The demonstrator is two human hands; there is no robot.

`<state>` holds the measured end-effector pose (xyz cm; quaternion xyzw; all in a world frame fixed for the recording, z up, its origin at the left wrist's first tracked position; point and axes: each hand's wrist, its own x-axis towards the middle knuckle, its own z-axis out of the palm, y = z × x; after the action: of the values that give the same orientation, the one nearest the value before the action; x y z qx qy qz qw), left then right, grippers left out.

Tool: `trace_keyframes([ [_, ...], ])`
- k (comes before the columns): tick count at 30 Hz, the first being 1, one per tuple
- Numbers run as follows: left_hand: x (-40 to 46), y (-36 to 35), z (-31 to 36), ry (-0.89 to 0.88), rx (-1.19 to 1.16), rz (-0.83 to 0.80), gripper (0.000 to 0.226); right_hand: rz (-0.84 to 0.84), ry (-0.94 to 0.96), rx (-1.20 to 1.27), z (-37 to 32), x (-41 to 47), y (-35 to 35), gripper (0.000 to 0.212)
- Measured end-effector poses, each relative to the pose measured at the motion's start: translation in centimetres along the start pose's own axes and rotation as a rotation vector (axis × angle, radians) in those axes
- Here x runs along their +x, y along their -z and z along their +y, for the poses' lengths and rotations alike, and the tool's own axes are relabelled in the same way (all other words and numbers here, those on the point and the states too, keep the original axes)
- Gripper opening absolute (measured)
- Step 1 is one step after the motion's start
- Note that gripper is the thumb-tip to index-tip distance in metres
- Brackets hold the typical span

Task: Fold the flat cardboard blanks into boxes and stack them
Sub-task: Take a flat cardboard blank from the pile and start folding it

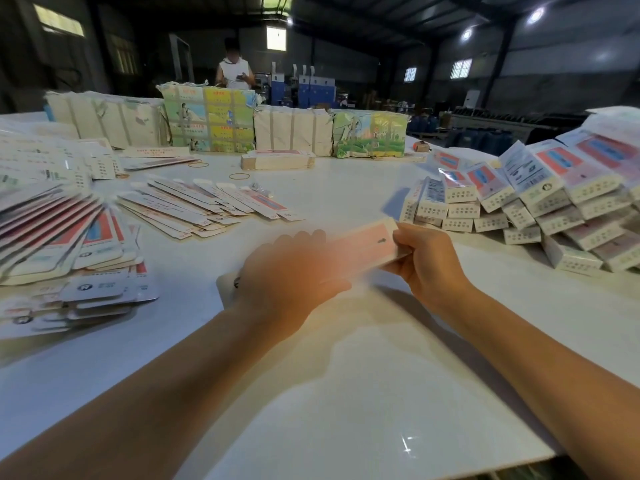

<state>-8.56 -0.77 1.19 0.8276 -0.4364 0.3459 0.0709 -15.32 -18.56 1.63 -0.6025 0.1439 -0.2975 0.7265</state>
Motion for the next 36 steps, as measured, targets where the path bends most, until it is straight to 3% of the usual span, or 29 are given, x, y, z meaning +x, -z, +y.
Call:
trace_keyframes([
  [4, 0.1, -0.2, 0.0, -0.046, 0.03, 0.066, 0.068, 0.056, 0.106, -0.227, 0.2, -0.3, 0.2, 0.055],
  [8, 0.0, -0.1, 0.2, -0.029, 0.058, 0.027, 0.068, 0.133, 0.226, -0.419, 0.6, -0.4, 0.2, 0.033],
  [21, 0.2, 0.0, 1.0, 0.004, 0.194, 0.015, 0.065, 0.045, 0.397, -0.772, 2.0, -1.6, -0.9, 0.019],
  [27, 0.1, 0.3, 0.9, -0.017, 0.193, -0.019, 0.069, 0.016, 0.395, -0.724, 2.1, -1.6, -0.8, 0.021],
  [33, 0.4, -1.2, -0.2, 0.062, 0.038, -0.051, 0.073, -0.015, 0.228, -0.437, 1.6, -0.5, -0.4, 0.025],
  [36, 0.5, -1.6, -0.5, 0.083, 0.036, -0.077, 0.075, -0.04, 0.209, -0.458, 2.0, -0.8, -0.4, 0.02],
])
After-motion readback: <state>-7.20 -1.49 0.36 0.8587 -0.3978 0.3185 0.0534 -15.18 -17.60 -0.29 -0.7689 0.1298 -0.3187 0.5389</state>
